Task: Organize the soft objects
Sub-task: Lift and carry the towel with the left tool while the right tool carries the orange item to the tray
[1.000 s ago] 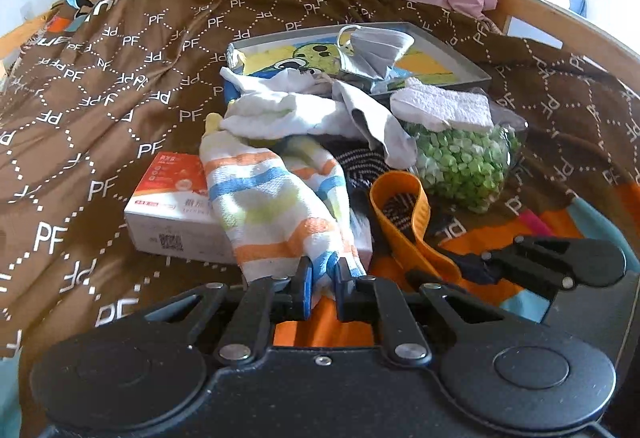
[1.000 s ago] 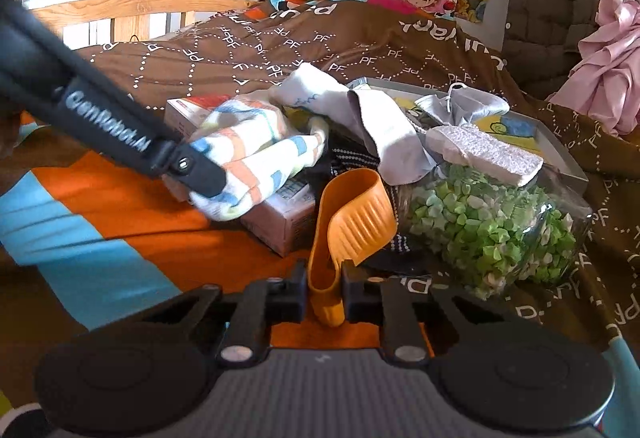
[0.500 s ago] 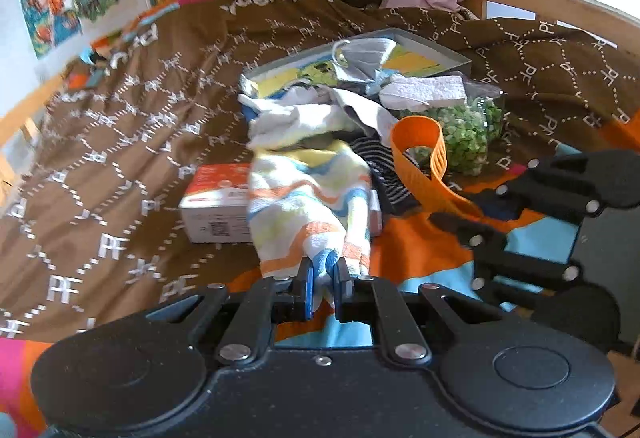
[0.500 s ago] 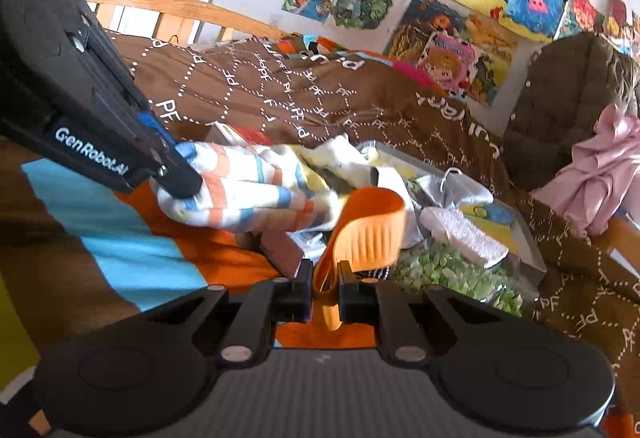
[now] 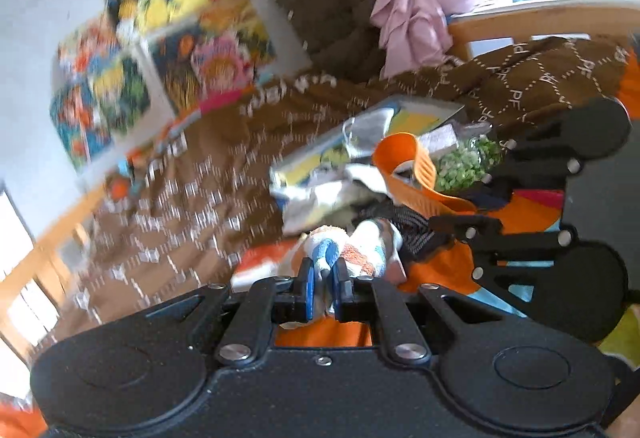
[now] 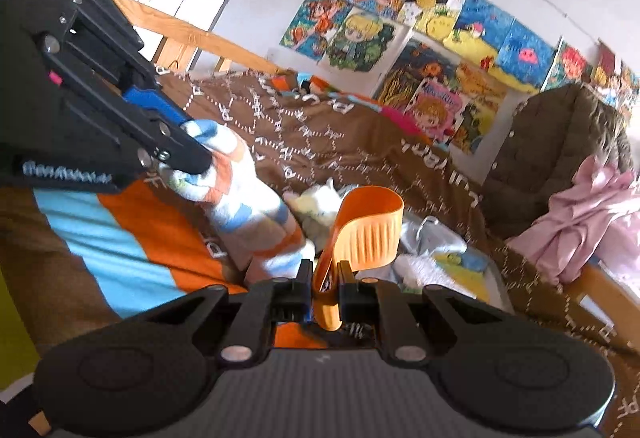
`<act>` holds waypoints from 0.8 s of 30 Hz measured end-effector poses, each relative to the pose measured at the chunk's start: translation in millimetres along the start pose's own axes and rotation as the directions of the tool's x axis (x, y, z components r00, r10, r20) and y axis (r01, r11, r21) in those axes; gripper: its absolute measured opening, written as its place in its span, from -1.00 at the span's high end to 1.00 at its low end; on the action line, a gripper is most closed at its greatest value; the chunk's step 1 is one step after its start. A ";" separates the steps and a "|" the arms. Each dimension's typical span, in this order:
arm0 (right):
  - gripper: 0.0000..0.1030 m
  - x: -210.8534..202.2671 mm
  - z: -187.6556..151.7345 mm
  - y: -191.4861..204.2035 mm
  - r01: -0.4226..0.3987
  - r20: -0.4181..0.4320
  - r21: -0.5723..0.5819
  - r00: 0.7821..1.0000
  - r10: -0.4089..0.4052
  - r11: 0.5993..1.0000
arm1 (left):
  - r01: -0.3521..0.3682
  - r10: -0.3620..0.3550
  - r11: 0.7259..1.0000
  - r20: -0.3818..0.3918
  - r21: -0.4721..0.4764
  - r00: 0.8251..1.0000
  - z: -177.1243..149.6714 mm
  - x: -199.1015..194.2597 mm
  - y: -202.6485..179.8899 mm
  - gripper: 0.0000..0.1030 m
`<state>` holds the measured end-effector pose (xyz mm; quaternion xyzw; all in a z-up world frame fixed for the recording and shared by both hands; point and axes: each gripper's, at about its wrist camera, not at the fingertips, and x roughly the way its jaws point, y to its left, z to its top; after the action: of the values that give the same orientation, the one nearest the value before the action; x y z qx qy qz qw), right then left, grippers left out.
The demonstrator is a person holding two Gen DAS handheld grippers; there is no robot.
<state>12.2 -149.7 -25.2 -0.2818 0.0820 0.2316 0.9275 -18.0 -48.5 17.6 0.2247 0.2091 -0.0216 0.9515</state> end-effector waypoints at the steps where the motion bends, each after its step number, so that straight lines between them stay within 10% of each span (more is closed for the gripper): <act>1: 0.75 -0.5 1.1 -0.2 0.005 0.007 -0.005 1.000 -0.005 1.000 | -0.004 0.004 1.000 0.009 0.007 1.000 2.3 -0.4 -1.9 0.83; 24: 0.74 5.9 4.7 -67.5 0.146 0.046 0.066 0.988 -0.149 0.987 | -0.103 0.124 0.987 0.189 -0.122 0.974 83.6 34.8 23.9 0.83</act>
<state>49.6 -194.3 9.7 -0.2518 0.0446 0.1668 0.9522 49.4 -61.8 81.3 0.1797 0.1020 0.0225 0.9782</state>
